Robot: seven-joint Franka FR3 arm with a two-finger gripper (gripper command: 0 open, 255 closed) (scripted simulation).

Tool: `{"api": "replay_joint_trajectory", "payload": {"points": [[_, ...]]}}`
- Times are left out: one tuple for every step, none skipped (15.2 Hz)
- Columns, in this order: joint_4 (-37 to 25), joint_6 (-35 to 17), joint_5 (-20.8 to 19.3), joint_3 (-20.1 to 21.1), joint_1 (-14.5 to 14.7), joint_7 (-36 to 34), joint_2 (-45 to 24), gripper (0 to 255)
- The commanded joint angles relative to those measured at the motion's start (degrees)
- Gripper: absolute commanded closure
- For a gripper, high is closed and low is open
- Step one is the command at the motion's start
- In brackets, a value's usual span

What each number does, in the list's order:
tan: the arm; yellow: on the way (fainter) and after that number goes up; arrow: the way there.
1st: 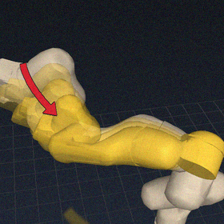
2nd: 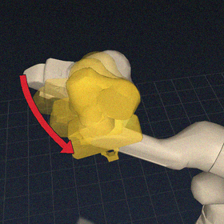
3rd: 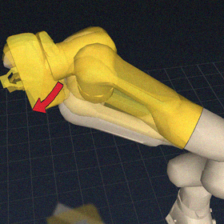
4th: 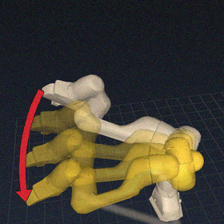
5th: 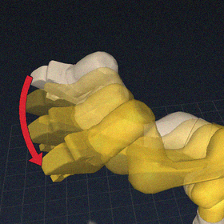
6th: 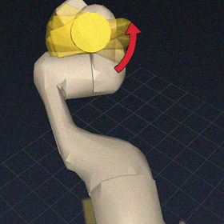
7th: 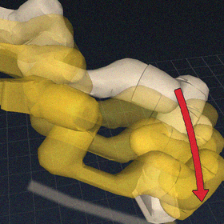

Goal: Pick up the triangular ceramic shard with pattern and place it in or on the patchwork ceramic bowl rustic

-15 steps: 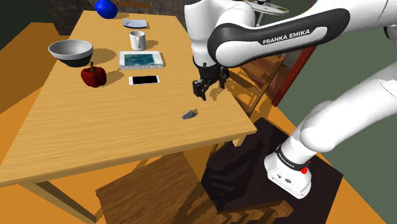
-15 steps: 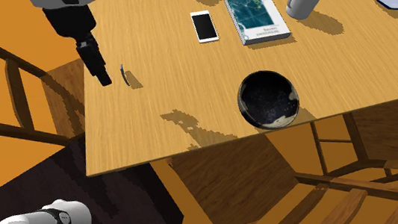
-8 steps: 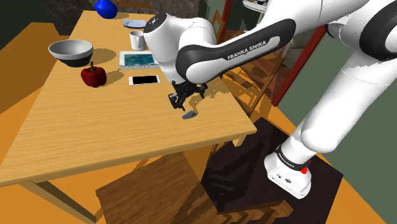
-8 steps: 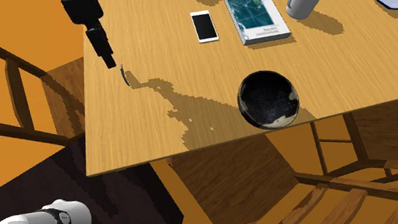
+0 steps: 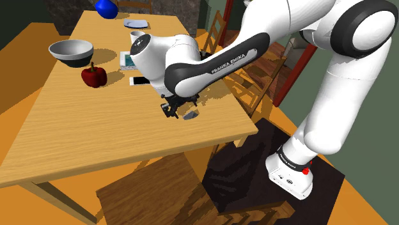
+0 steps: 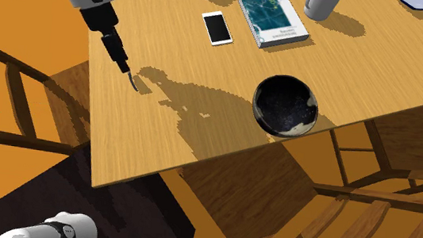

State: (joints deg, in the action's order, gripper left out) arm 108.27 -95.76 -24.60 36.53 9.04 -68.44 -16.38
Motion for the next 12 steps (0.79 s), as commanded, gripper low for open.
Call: {"api": "replay_joint_trajectory", "payload": {"points": [[1.3, -1.4, -0.3, -0.2, -0.3, -0.2, -0.1, 0], [2.1, -2.1, -0.4, -0.3, -0.5, -0.3, -0.1, 0], [2.5, -2.5, -0.5, -0.4, -0.6, -0.3, 0.0, 0], [2.5, -2.5, -0.5, -0.4, -0.6, -0.3, 0.0, 0], [2.5, -2.5, -0.5, -0.4, -0.6, -0.3, 0.0, 0], [2.5, -2.5, -0.5, -0.4, -0.6, -0.3, 0.0, 0], [2.5, -2.5, -0.5, -0.4, -0.6, -0.3, 0.0, 0], [2.5, -2.5, -0.5, -0.4, -0.6, -0.3, 0.0, 0], [2.5, -2.5, -0.5, -0.4, -0.6, -0.3, 0.0, 0], [2.5, -2.5, -0.5, -0.4, -0.6, -0.3, 0.0, 0], [2.5, -2.5, -0.5, -0.4, -0.6, -0.3, 0.0, 255], [2.5, -2.5, -0.5, -0.4, -0.6, -0.3, 0.0, 255]]}}
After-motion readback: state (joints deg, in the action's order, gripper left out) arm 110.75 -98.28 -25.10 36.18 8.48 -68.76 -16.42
